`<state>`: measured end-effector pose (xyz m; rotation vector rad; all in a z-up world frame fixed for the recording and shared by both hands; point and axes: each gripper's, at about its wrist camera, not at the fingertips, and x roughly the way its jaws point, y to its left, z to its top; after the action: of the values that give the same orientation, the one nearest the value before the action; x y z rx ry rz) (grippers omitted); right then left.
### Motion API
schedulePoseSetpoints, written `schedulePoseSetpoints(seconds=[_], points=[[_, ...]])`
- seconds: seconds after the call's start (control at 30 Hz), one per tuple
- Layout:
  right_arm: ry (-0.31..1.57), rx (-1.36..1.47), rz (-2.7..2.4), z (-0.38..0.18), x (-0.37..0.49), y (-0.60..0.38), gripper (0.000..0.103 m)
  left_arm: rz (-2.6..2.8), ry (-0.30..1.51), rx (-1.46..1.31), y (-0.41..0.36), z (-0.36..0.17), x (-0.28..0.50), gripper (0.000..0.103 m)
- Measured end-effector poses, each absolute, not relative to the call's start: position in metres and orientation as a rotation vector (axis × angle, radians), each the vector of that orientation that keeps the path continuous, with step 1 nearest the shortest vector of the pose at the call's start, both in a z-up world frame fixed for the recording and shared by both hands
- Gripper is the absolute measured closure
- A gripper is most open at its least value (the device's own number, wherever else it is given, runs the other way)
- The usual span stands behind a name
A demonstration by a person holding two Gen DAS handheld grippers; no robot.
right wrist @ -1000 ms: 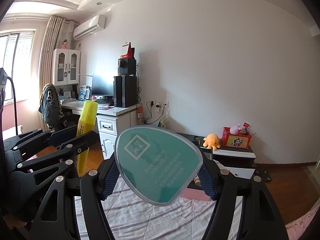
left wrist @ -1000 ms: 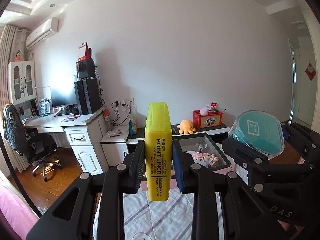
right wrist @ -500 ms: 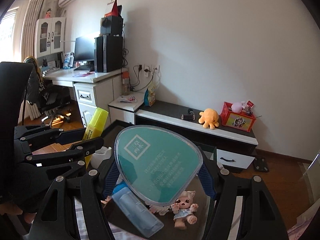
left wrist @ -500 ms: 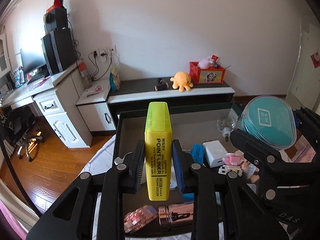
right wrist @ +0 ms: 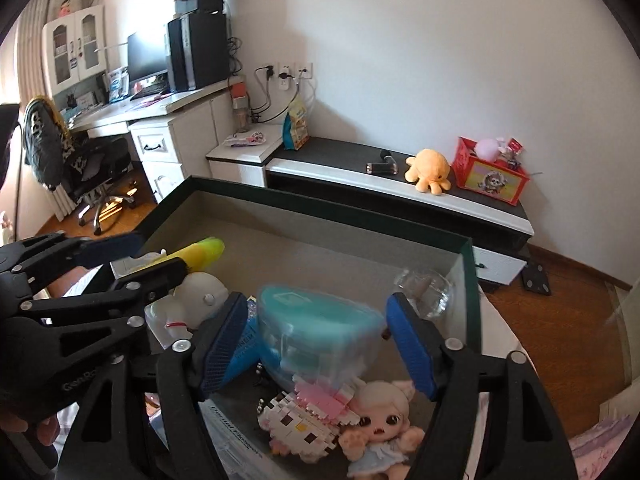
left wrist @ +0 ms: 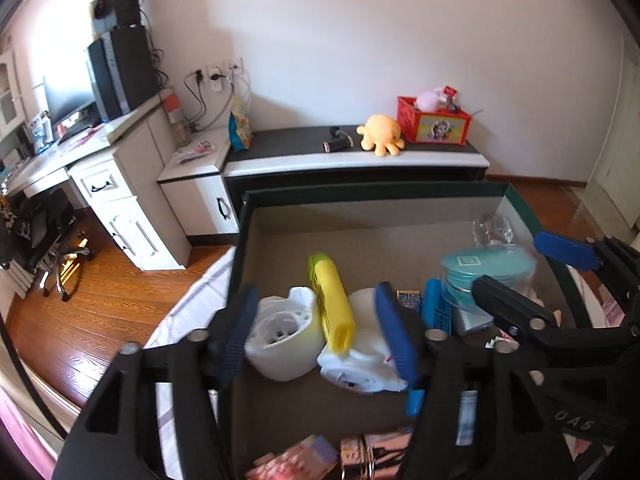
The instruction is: Organize rigid objects
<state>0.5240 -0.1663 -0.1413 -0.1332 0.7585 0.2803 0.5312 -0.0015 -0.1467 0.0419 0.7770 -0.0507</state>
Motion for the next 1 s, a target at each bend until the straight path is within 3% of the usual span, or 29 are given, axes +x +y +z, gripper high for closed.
schedulePoseSetpoints(seconds=[0.13, 0.2, 0.3, 0.37, 1.0], points=[[0.699, -0.063, 0.28, -0.12, 0.496, -0.176, 0.021, -0.033, 0.664, 0.013, 0.012, -0.119, 0.489, 0.004], [0.658, -0.044, 0.292, -0.108, 0.473, -0.179, 0.017, -0.02, 0.613, 0.007, 0.016, -0.105, 0.463, 0.0], [0.59, -0.032, 0.299, -0.088, 0.431, -0.179, 0.012, -0.018, 0.547, -0.007, 0.021, -0.086, 0.421, 0.0], [0.56, -0.027, 0.296, -0.077, 0.408, -0.177, 0.0, -0.008, 0.512, 0.004, 0.021, -0.075, 0.392, 0.0], [0.288, -0.005, 0.243, -0.005, 0.159, -0.181, 0.0, 0.002, 0.254, 0.017, 0.024, -0.012, 0.145, 0.0]])
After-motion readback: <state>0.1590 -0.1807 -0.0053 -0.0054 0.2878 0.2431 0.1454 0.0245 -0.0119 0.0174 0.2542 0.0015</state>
